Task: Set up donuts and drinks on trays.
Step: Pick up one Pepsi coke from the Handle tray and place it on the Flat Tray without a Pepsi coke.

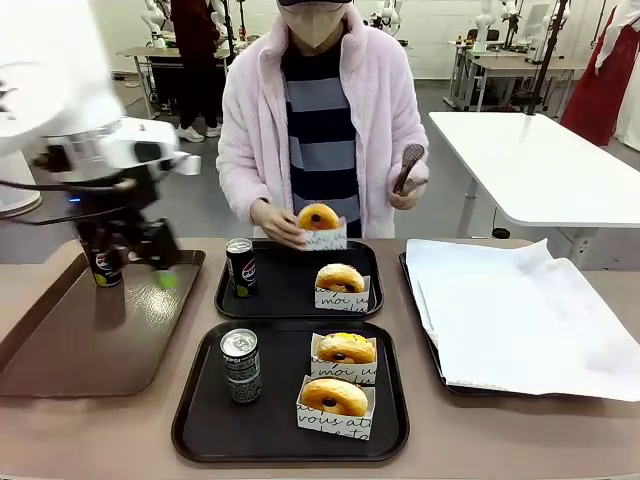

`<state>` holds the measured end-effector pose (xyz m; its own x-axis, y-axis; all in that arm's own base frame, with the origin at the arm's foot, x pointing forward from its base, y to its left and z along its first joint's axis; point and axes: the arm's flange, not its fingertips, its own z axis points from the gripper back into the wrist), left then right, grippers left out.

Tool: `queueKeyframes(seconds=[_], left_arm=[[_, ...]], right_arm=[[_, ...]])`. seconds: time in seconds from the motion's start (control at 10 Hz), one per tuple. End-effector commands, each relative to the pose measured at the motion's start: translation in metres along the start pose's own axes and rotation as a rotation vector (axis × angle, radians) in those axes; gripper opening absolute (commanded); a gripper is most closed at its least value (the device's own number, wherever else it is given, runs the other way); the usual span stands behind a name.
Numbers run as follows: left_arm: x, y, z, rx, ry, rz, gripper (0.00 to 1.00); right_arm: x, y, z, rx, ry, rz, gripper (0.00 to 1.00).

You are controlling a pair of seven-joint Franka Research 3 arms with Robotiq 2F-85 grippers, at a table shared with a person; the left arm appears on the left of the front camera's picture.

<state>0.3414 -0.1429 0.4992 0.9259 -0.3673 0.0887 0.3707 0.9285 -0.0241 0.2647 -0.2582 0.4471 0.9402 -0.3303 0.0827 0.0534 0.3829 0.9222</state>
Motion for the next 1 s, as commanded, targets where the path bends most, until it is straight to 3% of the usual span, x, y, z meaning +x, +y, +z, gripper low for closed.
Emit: queueKeyframes(seconds=[0.0, 0.1, 0.2, 0.3, 0.7, 0.8, 0.9], left_arm=[[-0.015, 0.06, -0.017, 0.021, 0.0, 0.075, 1.0], [-0.037, 0.08, -0.024, 0.021, -0.007, 0.152, 1.0], [-0.028, 0.091, -0.02, 0.039, -0.01, 0.186, 1.0], [-0.024, 0.078, -0.019, 0.01, 0.022, 0.121, 1.0], [-0.028, 0.084, -0.021, 0.019, 0.018, 0.135, 1.0], [-0.018, 0.118, -0.009, -0.234, 0.037, 0.139, 1.0], [-0.024, 0.162, -0.005, -0.573, 0.015, 0.14, 1.0]], right_arm=[[0.001, 0.001, 0.001, 0.019, -0.01, -0.004, 1.0], [0.001, 0.001, 0.001, 0.019, -0.01, -0.004, 1.0], [0.001, 0.001, 0.001, 0.019, -0.01, -0.004, 1.0], [0.001, 0.001, 0.001, 0.019, -0.01, -0.004, 1.0], [0.001, 0.001, 0.001, 0.019, -0.01, -0.004, 1.0], [0.001, 0.001, 0.001, 0.019, -0.01, -0.004, 1.0], [0.001, 0.001, 0.001, 0.019, -0.01, -0.004, 1.0]])
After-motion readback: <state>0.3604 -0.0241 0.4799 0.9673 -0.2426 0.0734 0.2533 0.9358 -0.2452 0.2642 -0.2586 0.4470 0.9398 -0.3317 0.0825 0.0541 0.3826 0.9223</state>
